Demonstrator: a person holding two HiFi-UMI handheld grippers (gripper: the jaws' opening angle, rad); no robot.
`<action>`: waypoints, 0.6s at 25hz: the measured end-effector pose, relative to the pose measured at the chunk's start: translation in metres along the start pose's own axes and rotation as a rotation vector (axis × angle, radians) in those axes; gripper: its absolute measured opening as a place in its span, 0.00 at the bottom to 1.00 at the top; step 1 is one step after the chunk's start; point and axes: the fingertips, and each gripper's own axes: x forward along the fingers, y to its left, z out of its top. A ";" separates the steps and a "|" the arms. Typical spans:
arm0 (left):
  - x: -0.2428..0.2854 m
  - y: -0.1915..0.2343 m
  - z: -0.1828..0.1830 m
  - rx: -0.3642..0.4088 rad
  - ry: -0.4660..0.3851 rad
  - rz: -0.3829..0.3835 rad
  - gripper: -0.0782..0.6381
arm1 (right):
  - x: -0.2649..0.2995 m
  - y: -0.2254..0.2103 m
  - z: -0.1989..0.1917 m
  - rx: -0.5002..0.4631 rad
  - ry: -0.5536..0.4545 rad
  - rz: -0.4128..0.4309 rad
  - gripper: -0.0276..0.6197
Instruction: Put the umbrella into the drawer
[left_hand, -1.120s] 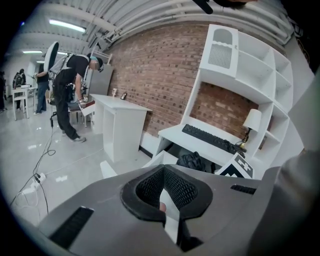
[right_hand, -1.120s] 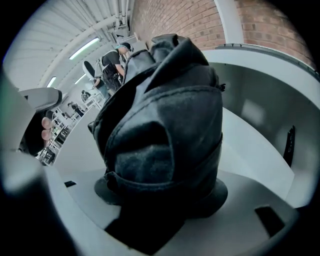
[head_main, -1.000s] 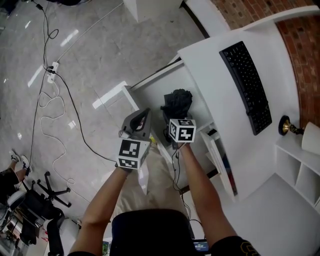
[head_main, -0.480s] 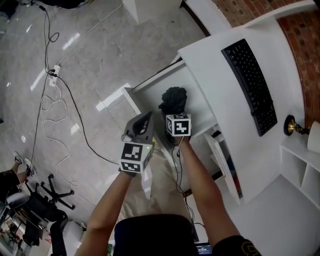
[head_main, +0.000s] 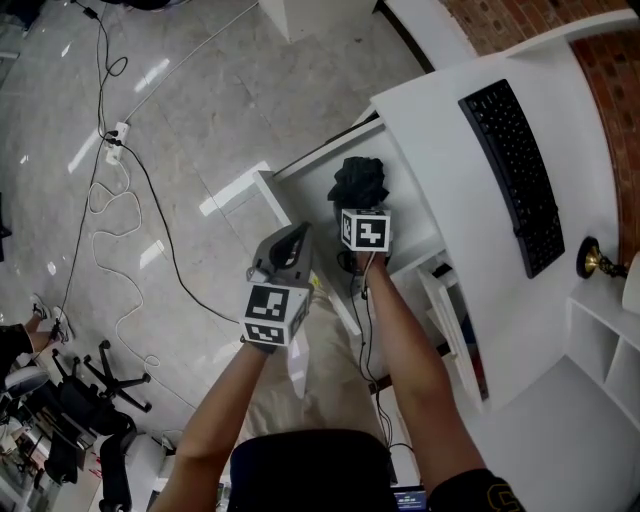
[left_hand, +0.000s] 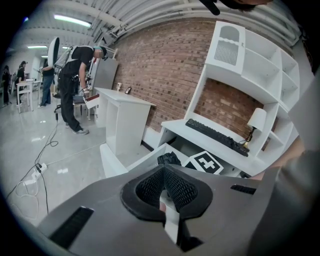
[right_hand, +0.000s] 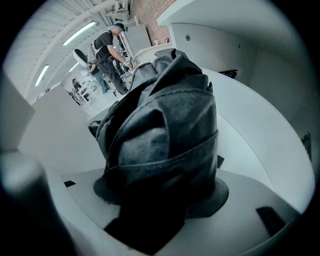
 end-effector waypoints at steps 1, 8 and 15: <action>0.000 -0.001 -0.001 0.002 0.002 0.001 0.13 | 0.001 -0.001 0.000 -0.003 -0.002 -0.005 0.47; -0.002 0.006 -0.001 -0.002 0.006 0.015 0.13 | 0.007 -0.002 -0.006 -0.010 0.020 -0.010 0.48; -0.002 0.010 -0.003 -0.010 0.003 0.025 0.13 | 0.010 0.001 -0.005 -0.030 0.011 -0.011 0.50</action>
